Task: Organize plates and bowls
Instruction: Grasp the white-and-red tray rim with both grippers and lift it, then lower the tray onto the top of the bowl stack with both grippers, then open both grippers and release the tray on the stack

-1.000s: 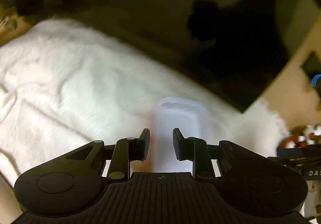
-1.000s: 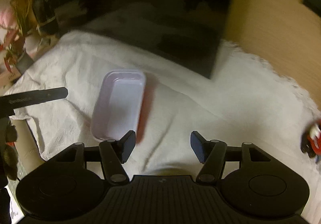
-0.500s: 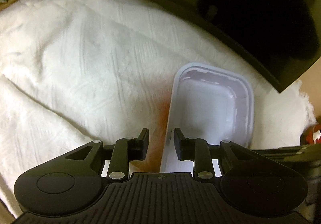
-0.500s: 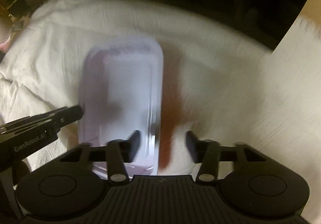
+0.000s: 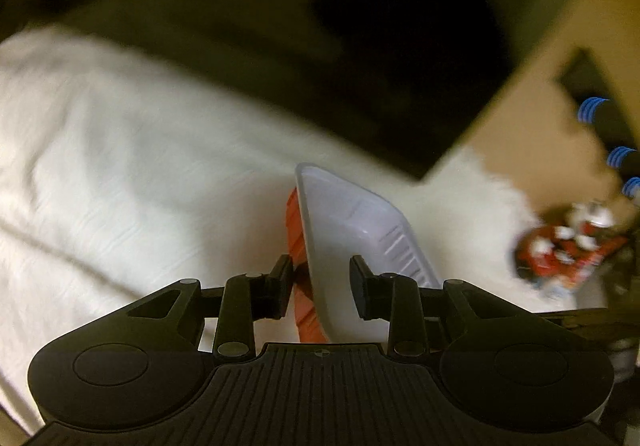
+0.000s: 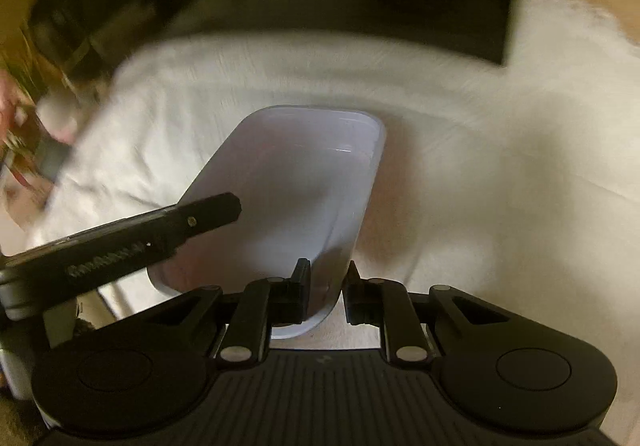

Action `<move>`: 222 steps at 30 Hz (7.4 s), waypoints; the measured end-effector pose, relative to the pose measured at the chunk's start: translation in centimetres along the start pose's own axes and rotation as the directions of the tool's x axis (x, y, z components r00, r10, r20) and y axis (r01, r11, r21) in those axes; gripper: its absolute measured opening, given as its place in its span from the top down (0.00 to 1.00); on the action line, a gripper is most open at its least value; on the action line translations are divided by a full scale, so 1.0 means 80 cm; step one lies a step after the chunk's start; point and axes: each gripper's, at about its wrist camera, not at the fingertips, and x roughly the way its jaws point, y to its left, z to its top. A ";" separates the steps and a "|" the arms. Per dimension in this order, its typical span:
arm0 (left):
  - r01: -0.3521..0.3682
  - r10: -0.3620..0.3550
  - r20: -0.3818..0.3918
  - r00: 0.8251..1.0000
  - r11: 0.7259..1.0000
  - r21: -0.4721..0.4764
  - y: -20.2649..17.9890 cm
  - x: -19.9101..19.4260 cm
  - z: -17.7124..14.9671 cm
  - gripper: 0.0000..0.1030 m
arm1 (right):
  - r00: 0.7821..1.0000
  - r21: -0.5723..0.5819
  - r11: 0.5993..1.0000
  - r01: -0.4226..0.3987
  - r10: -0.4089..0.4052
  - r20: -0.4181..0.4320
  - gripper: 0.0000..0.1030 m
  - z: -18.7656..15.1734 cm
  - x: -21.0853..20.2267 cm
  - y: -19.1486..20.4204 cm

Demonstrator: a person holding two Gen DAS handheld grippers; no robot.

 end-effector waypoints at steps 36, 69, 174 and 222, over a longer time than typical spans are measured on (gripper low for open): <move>0.029 0.011 -0.220 0.975 0.984 0.176 -0.130 -0.005 -0.122 0.71 | 0.970 0.061 0.996 -0.065 0.049 0.237 0.81 -0.231 -0.128 -0.120; 0.125 -0.090 -0.302 0.949 0.987 0.098 -0.117 -0.012 -0.118 0.75 | 0.974 0.049 0.997 -0.057 0.045 0.223 0.76 -0.222 -0.138 -0.139; 0.187 -0.153 -0.270 0.951 0.977 0.106 -0.102 -0.001 -0.114 0.76 | 0.962 0.014 0.998 0.059 -0.061 0.265 0.69 -0.200 -0.136 -0.128; 0.205 -0.183 -0.244 0.952 0.977 0.066 -0.088 -0.014 -0.119 0.76 | 0.950 0.096 0.995 -0.027 -0.005 0.313 0.69 -0.254 -0.156 -0.110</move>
